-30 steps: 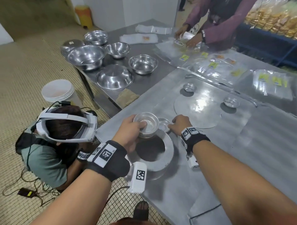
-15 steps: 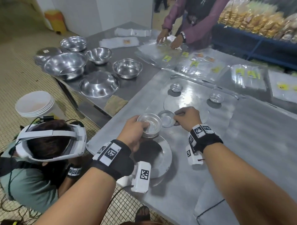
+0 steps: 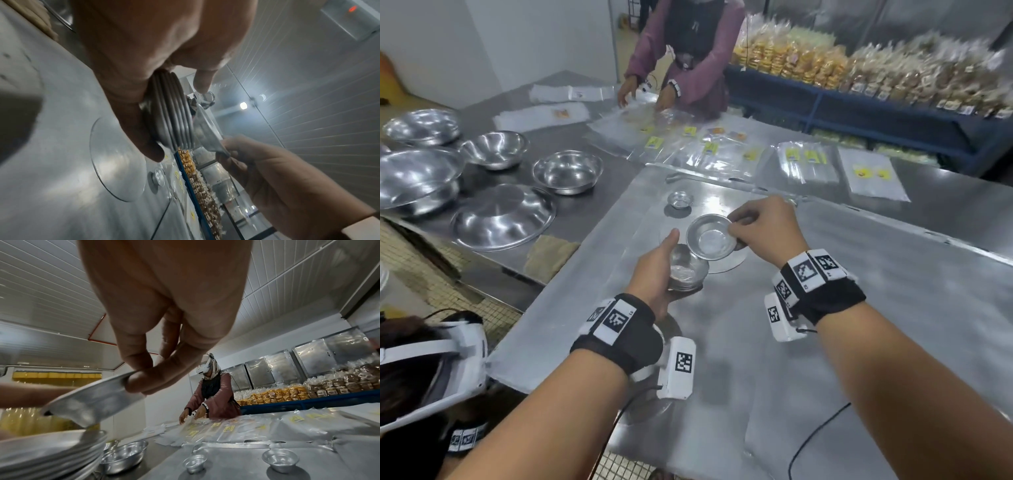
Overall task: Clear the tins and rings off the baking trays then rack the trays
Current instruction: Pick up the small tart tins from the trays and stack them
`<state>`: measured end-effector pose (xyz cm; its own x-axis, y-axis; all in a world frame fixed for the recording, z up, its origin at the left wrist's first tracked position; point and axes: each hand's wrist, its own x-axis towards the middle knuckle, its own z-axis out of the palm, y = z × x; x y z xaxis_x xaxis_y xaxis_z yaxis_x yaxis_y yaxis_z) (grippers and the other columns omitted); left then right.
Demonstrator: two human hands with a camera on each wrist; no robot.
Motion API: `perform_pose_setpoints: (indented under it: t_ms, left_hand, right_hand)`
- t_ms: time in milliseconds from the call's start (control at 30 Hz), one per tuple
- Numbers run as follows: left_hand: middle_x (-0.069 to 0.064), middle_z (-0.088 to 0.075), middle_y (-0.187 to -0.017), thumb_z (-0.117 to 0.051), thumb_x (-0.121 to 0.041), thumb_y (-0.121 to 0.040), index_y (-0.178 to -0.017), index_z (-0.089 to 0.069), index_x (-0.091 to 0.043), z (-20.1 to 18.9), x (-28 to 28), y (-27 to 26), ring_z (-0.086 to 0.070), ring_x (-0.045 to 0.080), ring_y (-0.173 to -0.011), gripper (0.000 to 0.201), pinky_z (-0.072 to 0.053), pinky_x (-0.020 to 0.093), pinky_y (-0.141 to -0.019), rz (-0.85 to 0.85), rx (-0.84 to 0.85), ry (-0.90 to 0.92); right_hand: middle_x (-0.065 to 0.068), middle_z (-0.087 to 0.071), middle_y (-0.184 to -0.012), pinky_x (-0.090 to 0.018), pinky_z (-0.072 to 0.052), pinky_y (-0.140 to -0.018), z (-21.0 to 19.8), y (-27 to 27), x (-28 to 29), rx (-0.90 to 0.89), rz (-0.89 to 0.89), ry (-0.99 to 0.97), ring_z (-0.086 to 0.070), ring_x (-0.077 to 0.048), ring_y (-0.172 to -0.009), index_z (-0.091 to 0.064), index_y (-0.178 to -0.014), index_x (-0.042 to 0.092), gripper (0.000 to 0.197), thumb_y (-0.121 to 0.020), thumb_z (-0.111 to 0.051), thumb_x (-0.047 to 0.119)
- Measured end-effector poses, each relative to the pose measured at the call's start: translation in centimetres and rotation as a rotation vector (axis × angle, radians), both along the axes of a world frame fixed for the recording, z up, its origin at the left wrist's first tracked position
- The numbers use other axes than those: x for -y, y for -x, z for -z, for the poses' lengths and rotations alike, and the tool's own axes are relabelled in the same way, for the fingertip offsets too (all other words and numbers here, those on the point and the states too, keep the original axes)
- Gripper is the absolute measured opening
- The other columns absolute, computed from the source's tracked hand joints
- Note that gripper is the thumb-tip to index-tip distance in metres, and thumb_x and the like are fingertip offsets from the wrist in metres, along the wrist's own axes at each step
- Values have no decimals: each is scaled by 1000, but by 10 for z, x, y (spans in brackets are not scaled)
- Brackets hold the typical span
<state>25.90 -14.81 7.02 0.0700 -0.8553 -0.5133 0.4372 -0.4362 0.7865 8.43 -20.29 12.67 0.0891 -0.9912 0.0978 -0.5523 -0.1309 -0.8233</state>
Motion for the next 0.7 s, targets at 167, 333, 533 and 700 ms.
perform_pose_setpoints:
  t_ms: [167, 333, 533, 700]
  left_hand:
    - [19, -72, -99, -67, -33, -94, -116, -68, -4, -6, 13, 33, -73, 32, -77, 36, -63, 46, -72, 80, 75, 22]
    - [18, -62, -95, -56, -3, -95, -111, -59, 1, -2, 28, 60, -68, 33, -71, 17, -63, 51, -74, 94, 130, 45]
    - [22, -61, -108, -50, 2, -96, -122, -57, 3, 1, 48, 76, -67, 39, -85, 27, -64, 48, -70, 140, 136, 72]
    - [17, -61, -100, -48, 7, -93, -111, -62, -2, 6, 72, 80, -66, 39, -89, 24, -64, 47, -69, 159, 154, 78]
  right_hand:
    - [-16, -71, -65, -27, -60, -57, 0, 19, -4, -41, -56, -17, -71, -21, -54, -74, -82, 0, 9, -74, -69, -1]
    - [-8, -73, -67, -23, -60, -64, 9, 38, -1, -55, -70, -43, -72, -16, -56, -76, -83, 5, 10, -75, -71, 7]
    - [11, -65, -52, -14, -52, -51, 27, 59, 20, -81, -40, -92, -69, -16, -51, -71, -93, -3, 17, -79, -69, 4]
    - [-9, -70, -62, -12, -50, -52, 43, 66, 40, -61, -54, -141, -69, -17, -52, -75, -92, 5, 13, -80, -70, 7]
